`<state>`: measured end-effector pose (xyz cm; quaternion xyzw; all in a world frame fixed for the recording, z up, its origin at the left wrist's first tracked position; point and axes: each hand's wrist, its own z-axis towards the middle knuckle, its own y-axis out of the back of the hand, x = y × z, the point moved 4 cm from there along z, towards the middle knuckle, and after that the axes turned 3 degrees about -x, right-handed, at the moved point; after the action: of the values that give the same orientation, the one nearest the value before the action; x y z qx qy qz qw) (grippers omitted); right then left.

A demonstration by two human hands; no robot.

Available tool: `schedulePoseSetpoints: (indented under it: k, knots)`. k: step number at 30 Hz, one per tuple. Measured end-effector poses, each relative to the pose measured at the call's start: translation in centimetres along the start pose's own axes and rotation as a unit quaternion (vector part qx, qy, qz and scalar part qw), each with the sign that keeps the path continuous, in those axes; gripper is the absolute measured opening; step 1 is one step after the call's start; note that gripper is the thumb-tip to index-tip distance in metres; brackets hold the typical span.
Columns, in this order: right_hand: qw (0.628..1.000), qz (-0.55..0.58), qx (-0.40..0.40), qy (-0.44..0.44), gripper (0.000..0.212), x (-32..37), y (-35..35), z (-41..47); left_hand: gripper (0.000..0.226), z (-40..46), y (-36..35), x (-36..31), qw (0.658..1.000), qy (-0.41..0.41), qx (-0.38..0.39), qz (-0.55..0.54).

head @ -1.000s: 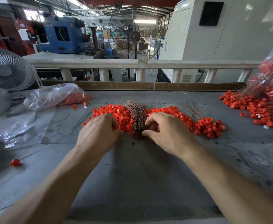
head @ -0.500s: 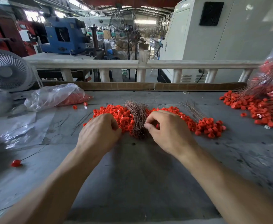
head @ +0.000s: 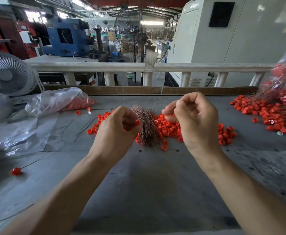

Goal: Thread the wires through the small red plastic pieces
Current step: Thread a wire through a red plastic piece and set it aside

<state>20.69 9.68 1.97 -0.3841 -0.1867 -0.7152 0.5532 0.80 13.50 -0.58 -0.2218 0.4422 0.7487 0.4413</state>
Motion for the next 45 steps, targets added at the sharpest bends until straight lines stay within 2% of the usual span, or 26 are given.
schedulePoseSetpoints:
  k: [5, 8, 12, 14, 18, 21, 23, 31, 37, 45]
  knots:
    - [0.995, 0.012, -0.097, -0.020, 0.006, 0.7, 1.8, 0.8, 0.024, -0.3, -0.4, -0.7, 0.998, -0.023, 0.032, -0.041]
    - [0.987, 0.014, -0.146, -0.058, 0.014, 0.4, 2.8, 1.4, 0.025, -0.3, -0.6, -0.9, 0.996, -0.038, 0.042, -0.063]
    - [0.976, 0.030, -0.175, -0.125, 0.018, -0.4, 3.4, 1.7, 0.031, -0.3, -0.9, -0.7, 0.989, -0.022, 0.070, -0.132]
    - [0.978, 0.024, -0.141, -0.152, 0.017, -0.8, 3.0, 1.5, 0.033, -0.3, -1.0, -0.8, 0.980, -0.017, 0.083, -0.178]
    - [0.978, -0.014, -0.011, -0.210, 0.011, -1.8, 1.2, 0.2, 0.034, -0.5, -1.1, -1.2, 0.967, -0.013, 0.096, -0.237]
    - [0.975, -0.052, 0.076, -0.203, 0.022, -2.1, -0.2, -0.7, 0.031, -0.4, -1.1, -1.1, 0.960, 0.002, 0.087, -0.265]
    - [0.974, -0.066, 0.104, -0.192, 0.028, -2.1, -0.9, -0.9, 0.029, -0.3, -1.0, -1.0, 0.958, 0.009, 0.079, -0.274]
    - [0.981, -0.063, 0.087, -0.160, 0.020, -1.8, -1.0, -1.1, 0.026, -0.3, -1.1, -0.9, 0.949, 0.032, 0.068, -0.306]
    - [0.979, -0.118, 0.128, -0.107, 0.018, -1.4, -1.4, -1.5, 0.023, -0.5, -0.9, -1.3, 0.952, 0.026, 0.073, -0.298]
    - [0.973, -0.145, 0.150, -0.102, 0.016, -1.3, -1.5, -1.6, 0.022, -0.5, -1.0, -1.1, 0.944, 0.032, 0.078, -0.318]
